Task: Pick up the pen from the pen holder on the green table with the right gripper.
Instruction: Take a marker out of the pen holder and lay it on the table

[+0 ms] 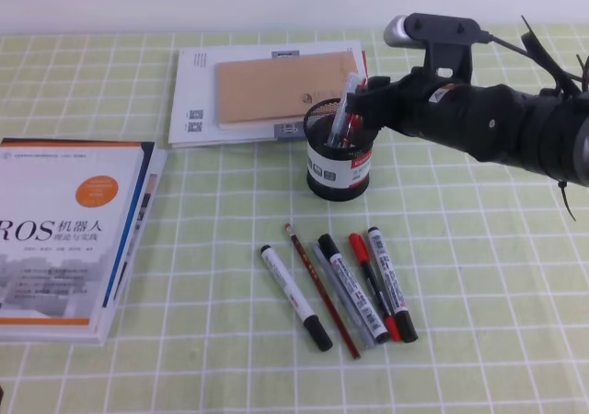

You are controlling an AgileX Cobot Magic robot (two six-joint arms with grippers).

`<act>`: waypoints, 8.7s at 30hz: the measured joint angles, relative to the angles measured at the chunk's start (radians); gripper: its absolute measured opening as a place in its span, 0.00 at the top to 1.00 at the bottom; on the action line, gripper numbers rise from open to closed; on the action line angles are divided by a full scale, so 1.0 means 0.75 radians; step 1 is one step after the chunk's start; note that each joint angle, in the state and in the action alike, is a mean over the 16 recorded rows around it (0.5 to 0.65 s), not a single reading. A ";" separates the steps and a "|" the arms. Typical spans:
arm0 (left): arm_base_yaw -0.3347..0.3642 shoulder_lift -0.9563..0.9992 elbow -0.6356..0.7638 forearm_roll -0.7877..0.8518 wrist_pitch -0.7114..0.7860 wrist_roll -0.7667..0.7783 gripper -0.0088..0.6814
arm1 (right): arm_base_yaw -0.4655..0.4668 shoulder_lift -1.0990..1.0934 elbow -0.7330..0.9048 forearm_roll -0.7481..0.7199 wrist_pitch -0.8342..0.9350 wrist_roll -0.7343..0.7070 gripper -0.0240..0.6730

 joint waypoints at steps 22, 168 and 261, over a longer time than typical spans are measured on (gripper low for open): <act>0.000 0.000 0.000 0.000 0.000 0.000 1.00 | -0.008 0.096 -0.170 0.051 0.240 0.003 0.51; 0.000 0.000 0.000 0.000 0.000 0.000 1.00 | 0.027 -0.405 -0.185 -0.286 1.066 0.074 0.87; 0.000 0.000 0.000 0.000 0.000 0.000 1.00 | 0.434 -1.285 0.432 -0.757 1.666 0.351 0.98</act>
